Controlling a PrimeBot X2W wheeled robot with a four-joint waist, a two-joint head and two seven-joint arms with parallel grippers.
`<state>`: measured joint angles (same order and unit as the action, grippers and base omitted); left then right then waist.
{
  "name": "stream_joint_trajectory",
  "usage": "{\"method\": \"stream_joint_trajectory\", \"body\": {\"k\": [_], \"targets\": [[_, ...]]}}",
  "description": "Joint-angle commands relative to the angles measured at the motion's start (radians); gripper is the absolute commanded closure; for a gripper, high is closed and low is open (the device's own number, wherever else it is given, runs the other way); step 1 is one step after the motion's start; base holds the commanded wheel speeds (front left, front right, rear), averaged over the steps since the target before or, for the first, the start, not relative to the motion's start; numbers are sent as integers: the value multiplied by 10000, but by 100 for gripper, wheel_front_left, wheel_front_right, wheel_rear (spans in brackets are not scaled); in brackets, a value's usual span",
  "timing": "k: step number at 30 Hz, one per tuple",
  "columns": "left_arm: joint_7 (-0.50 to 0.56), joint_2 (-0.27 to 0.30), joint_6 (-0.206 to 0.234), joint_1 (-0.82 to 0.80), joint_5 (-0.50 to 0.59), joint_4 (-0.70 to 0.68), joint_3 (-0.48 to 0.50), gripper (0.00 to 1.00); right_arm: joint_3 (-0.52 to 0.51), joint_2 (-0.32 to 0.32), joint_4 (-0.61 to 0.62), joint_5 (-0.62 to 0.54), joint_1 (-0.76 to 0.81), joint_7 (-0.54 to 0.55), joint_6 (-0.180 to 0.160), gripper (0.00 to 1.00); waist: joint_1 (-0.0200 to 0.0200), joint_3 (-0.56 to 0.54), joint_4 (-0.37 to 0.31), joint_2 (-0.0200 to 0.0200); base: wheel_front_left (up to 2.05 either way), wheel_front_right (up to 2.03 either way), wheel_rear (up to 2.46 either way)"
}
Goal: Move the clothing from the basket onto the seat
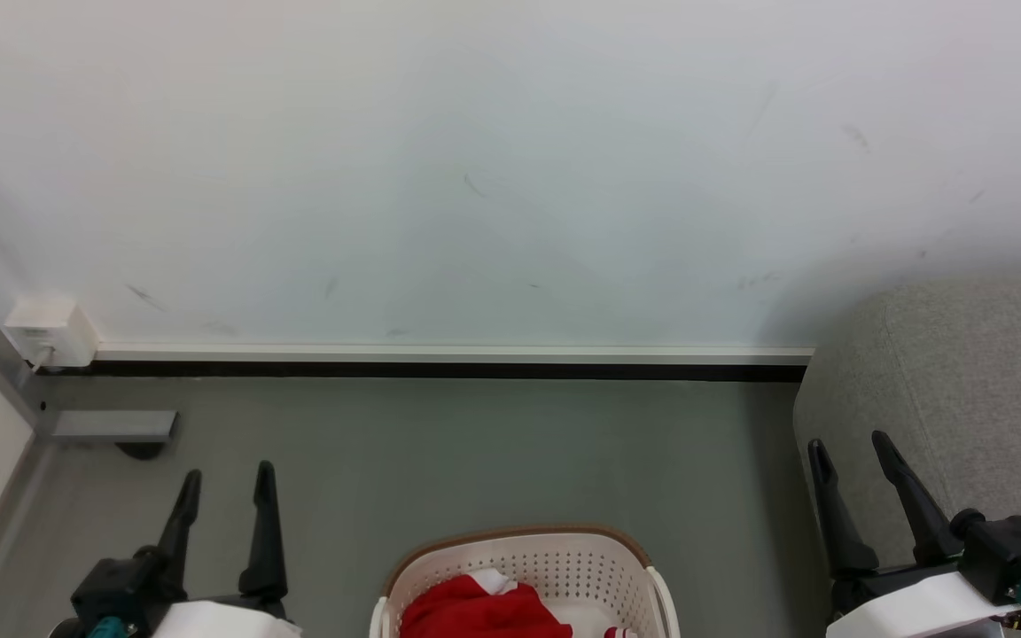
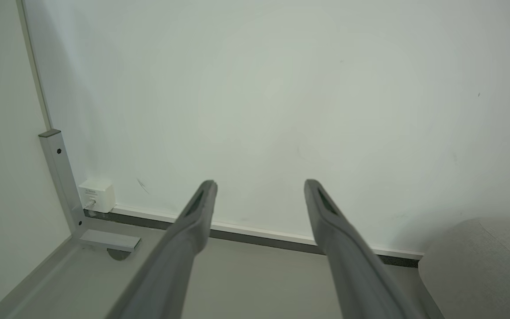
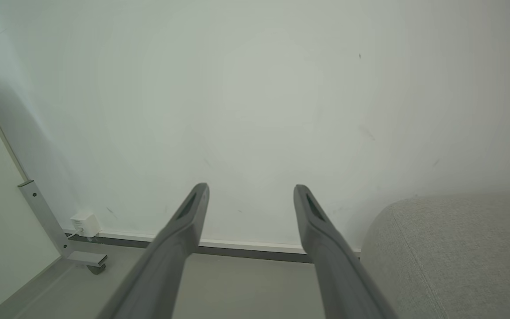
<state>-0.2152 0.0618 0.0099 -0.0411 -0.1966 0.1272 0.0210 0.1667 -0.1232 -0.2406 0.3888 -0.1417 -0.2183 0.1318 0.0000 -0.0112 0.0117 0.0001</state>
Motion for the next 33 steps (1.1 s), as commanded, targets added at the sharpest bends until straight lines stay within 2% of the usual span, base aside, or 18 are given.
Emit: {"method": "stream_joint_trajectory", "body": {"k": [1,22,33], "targets": [[-133,110,53,25,331,-44,-7,0,51,-35,69,-274,-151,-101,-17,0,0,-2,6,-1,0,0,0],[-512,110,150,141,1848,-138,-36,0,318,-41,153,-1514,-149,-498,-21,0,0,0,23,-1,0,0,0],[-496,58,28,60,1670,-55,28,0,262,1,119,-1386,-159,-477,-21,0,0,-2,18,-1,0,0,0]]}}
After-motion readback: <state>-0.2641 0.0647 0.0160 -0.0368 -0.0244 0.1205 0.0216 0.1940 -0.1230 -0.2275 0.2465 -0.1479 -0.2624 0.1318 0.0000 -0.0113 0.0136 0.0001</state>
